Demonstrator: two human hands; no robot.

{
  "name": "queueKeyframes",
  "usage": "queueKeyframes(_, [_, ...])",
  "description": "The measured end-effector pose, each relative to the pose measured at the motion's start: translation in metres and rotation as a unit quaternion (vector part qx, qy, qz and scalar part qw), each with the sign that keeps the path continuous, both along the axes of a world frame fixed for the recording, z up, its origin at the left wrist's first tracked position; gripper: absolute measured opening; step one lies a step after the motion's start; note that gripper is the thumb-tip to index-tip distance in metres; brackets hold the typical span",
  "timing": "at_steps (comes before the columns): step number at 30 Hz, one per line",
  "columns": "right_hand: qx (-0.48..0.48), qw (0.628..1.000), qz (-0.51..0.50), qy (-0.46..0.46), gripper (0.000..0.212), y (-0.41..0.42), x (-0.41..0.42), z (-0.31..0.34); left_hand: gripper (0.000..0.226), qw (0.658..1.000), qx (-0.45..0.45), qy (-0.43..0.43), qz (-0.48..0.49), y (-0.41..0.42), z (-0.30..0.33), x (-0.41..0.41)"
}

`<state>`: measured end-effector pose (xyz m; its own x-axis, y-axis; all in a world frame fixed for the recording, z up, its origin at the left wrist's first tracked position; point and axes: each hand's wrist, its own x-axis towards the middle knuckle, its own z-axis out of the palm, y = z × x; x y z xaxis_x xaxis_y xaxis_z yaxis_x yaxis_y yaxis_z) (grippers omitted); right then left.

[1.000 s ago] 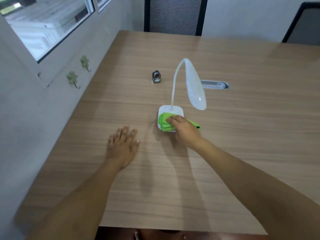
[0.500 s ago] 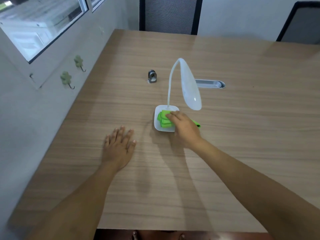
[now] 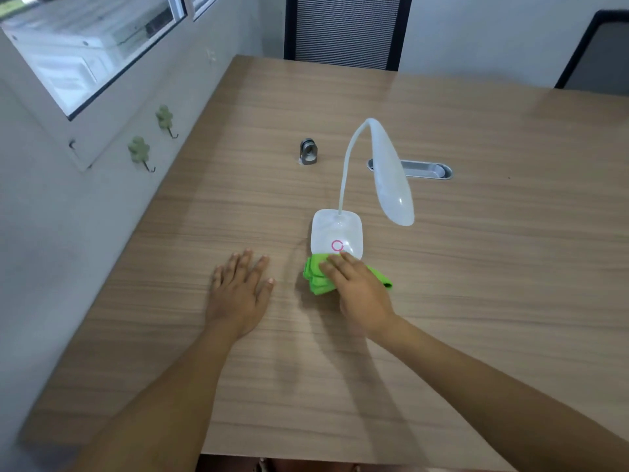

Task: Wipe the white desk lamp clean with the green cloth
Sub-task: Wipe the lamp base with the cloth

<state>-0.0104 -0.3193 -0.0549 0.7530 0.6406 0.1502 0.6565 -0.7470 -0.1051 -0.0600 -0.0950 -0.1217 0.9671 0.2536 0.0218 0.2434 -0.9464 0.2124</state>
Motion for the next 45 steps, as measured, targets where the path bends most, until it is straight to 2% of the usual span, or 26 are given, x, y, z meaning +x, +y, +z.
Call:
queueKeyframes(1, [-0.004, 1.000, -0.014, -0.015, 0.041, 0.007, 0.008, 0.005, 0.064, 1.000, -0.001, -0.003, 0.000, 0.000, 0.000, 0.000])
queueKeyframes(4, [-0.015, 0.998, -0.058, -0.022, 0.042, 0.034, 0.036, 0.021, 0.063, 1.000, 0.005, 0.006, -0.002, 0.000, -0.001, 0.000])
queueKeyframes(5, [-0.027, 0.997, -0.067, -0.021, 0.033, 0.043, 0.044, 0.024, 0.062, 1.000, 0.005, 0.007, -0.002, 0.000, -0.001, 0.000])
queueKeyframes(8, [-0.084, 0.989, -0.110, 0.046, 0.043, 0.060, 0.060, 0.019, 0.062, 1.000, 0.005, 0.006, -0.003, 0.001, 0.001, -0.001])
queueKeyframes(12, [-0.122, 0.984, -0.121, 0.046, 0.042, 0.063, 0.058, -0.003, 0.062, 1.000, 0.007, 0.001, -0.005, 0.001, 0.000, 0.000])
queueKeyframes(21, [-0.025, 0.995, -0.031, -0.088, 0.045, 0.029, 0.003, -0.014, 0.062, 1.000, 0.015, 0.000, -0.003, 0.001, -0.001, 0.000])
queueKeyframes(25, [-0.006, 0.996, -0.042, -0.082, 0.047, 0.019, 0.019, -0.002, 0.066, 1.000, 0.005, 0.015, -0.005, -0.002, 0.000, -0.002])
queueKeyframes(27, [0.005, 0.995, -0.077, -0.056, 0.038, 0.019, 0.038, 0.009, 0.065, 1.000, 0.003, 0.007, -0.005, -0.002, 0.001, -0.001])
queueKeyframes(31, [0.029, 0.997, -0.069, 0.037, 0.052, 0.019, 0.059, 0.010, 0.064, 1.000, 0.003, 0.002, -0.002, 0.001, 0.002, -0.001])
queueKeyframes(39, [0.047, 0.999, 0.023, -0.003, 0.057, -0.024, 0.018, -0.010, 0.066, 1.000, 0.003, 0.009, -0.003, 0.000, 0.001, -0.001])
queueKeyframes(43, [0.099, 0.993, -0.061, -0.019, 0.058, -0.033, 0.042, 0.004, 0.066, 1.000, 0.006, 0.017, -0.002, 0.001, 0.001, -0.001])
queueKeyframes(45, [0.122, 0.986, -0.117, 0.003, 0.050, -0.026, 0.058, 0.013, 0.065, 1.000, 0.008, 0.011, -0.002, 0.000, 0.001, -0.001])
